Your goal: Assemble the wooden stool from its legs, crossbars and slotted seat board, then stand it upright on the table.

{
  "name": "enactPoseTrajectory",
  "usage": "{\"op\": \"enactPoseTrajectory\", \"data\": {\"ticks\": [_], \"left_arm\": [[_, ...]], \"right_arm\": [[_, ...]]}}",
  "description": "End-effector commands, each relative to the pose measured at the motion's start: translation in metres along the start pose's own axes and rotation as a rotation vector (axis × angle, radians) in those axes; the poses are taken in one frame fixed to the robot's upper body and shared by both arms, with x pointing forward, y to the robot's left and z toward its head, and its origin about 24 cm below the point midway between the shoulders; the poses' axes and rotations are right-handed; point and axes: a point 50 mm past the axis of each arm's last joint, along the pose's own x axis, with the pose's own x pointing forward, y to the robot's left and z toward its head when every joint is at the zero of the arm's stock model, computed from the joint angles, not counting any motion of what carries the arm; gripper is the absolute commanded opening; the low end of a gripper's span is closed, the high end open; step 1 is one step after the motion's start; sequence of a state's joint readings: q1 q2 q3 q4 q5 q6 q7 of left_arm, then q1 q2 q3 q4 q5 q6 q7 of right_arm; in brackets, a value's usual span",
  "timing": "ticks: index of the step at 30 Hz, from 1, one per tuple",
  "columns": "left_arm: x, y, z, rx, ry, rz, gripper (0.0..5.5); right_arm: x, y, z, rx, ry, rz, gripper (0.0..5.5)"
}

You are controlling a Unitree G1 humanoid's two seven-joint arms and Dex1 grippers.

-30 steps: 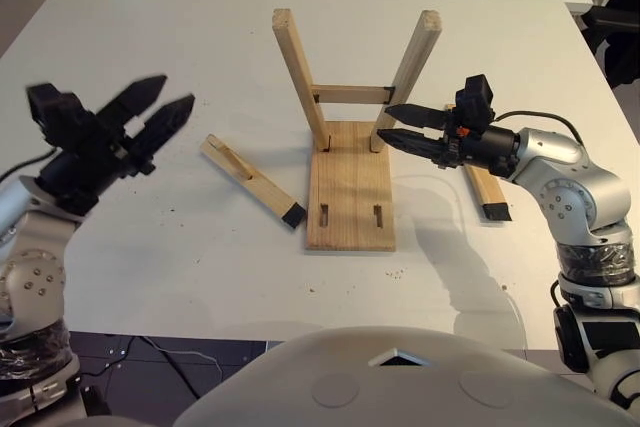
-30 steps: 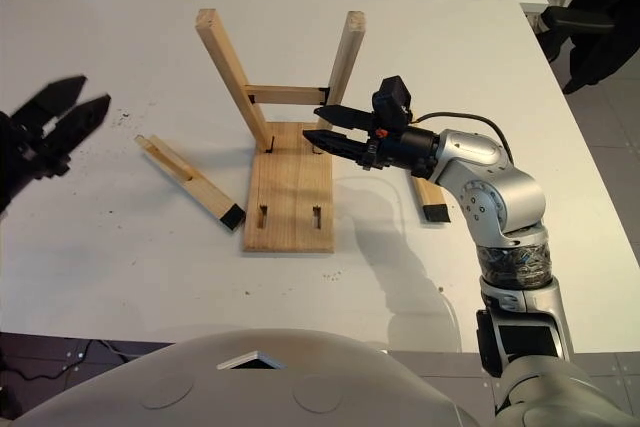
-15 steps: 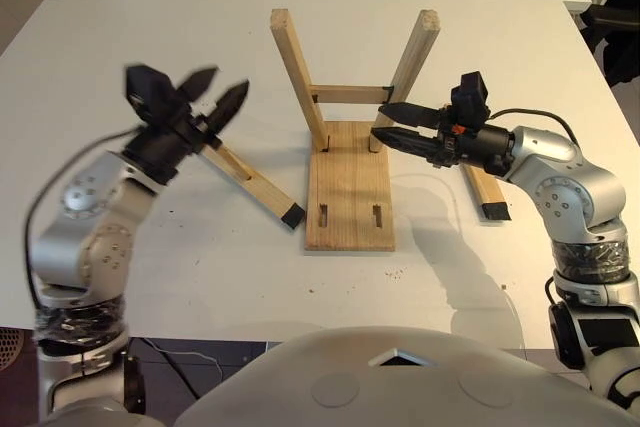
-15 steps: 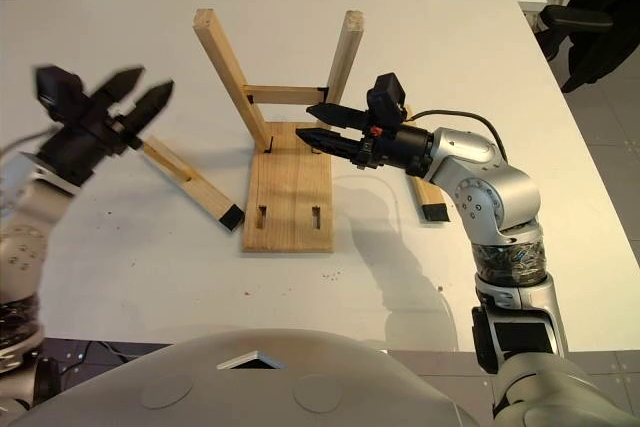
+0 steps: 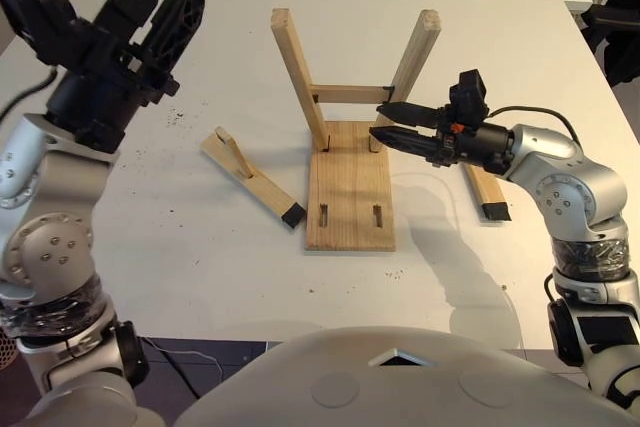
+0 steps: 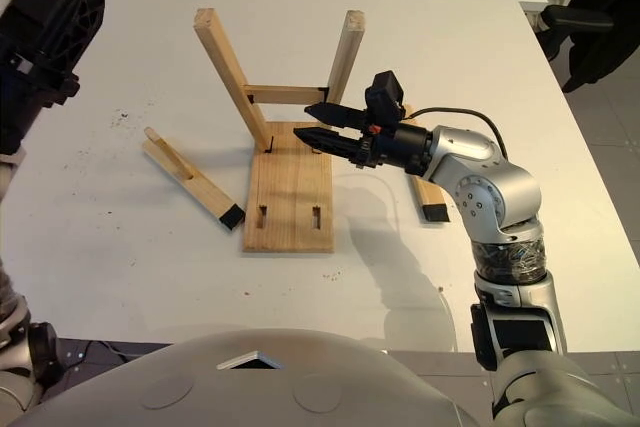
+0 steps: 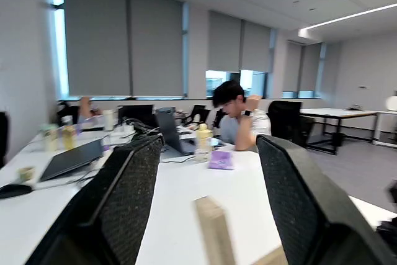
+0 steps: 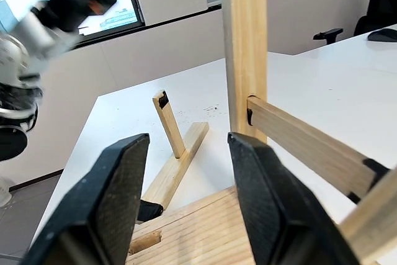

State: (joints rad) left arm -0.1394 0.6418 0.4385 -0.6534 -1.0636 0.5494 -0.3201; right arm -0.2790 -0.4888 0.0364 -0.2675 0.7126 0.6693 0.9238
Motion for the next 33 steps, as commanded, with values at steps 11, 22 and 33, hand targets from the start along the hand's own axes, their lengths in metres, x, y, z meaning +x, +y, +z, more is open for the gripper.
{"op": "enactPoseTrajectory", "data": {"ticks": [11,22,33], "left_arm": [[-0.072,-0.065,-0.148,-0.063,0.76,-0.155,2.79],[-0.127,-0.041,-0.139,0.04,0.999,-0.233,2.79],[-0.071,-0.039,-0.117,-0.056,0.709,-0.243,2.79]], "right_arm": [[-0.001,0.0,-0.001,0.01,-0.021,-0.034,2.33],[-0.006,0.007,-0.003,0.01,-0.03,-0.069,2.33],[-0.002,0.007,-0.008,0.013,-0.021,-0.072,2.33]]}}
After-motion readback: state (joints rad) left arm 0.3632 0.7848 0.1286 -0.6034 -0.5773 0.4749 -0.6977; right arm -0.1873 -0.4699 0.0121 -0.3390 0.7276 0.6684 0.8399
